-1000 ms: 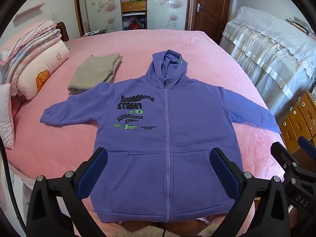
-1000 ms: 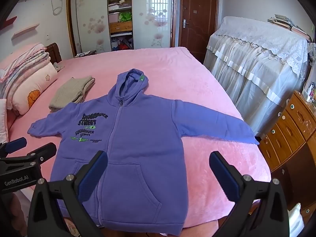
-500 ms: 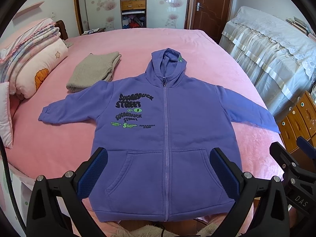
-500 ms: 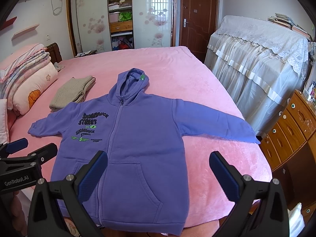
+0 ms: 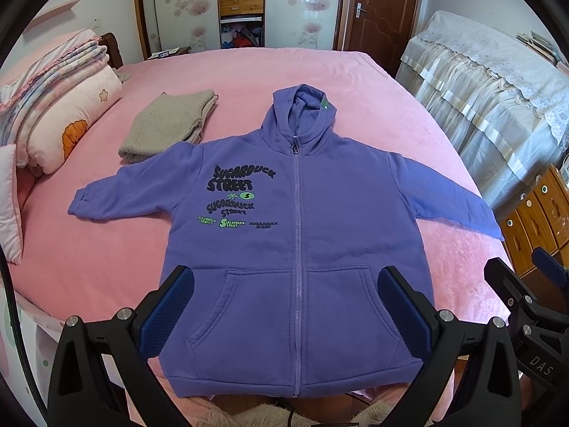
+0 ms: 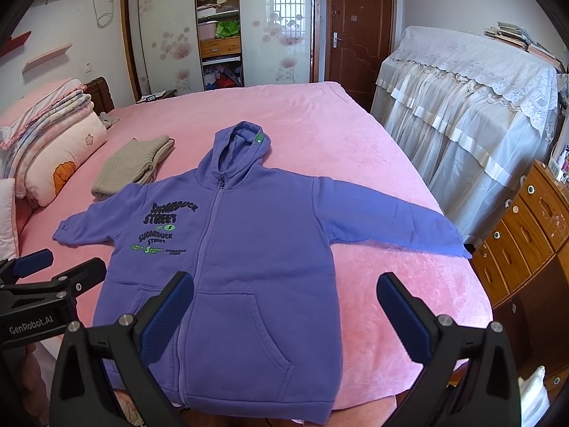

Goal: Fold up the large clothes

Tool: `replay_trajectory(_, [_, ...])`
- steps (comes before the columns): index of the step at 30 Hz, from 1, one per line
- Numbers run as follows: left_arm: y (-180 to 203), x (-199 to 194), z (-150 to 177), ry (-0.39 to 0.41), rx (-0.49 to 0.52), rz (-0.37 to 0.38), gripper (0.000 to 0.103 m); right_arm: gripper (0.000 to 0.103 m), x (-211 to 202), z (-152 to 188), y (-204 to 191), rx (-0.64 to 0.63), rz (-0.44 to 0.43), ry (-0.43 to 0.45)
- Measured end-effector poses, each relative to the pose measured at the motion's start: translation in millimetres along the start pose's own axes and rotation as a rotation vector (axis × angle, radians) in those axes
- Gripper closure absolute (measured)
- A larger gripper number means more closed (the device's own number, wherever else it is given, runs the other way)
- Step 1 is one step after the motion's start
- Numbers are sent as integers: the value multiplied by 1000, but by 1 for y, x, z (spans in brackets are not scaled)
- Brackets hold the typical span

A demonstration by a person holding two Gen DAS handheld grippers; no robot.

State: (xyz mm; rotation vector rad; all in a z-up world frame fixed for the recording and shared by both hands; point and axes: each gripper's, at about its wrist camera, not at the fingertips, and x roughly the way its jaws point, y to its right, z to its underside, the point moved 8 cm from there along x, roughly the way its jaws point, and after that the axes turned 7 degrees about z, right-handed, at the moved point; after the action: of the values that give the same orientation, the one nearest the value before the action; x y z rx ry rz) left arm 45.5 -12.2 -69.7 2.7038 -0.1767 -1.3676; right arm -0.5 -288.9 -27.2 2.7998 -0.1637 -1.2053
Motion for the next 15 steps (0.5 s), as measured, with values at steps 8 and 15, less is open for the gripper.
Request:
replay_trajectory(8, [2, 1, 0, -6, -6, -1, 1, 0, -1, 3, 0, 4, -7, -1])
replay_trajectory(15, [1, 1, 0, -7, -5, 0, 1, 0, 2, 0, 1, 8, -13, -3])
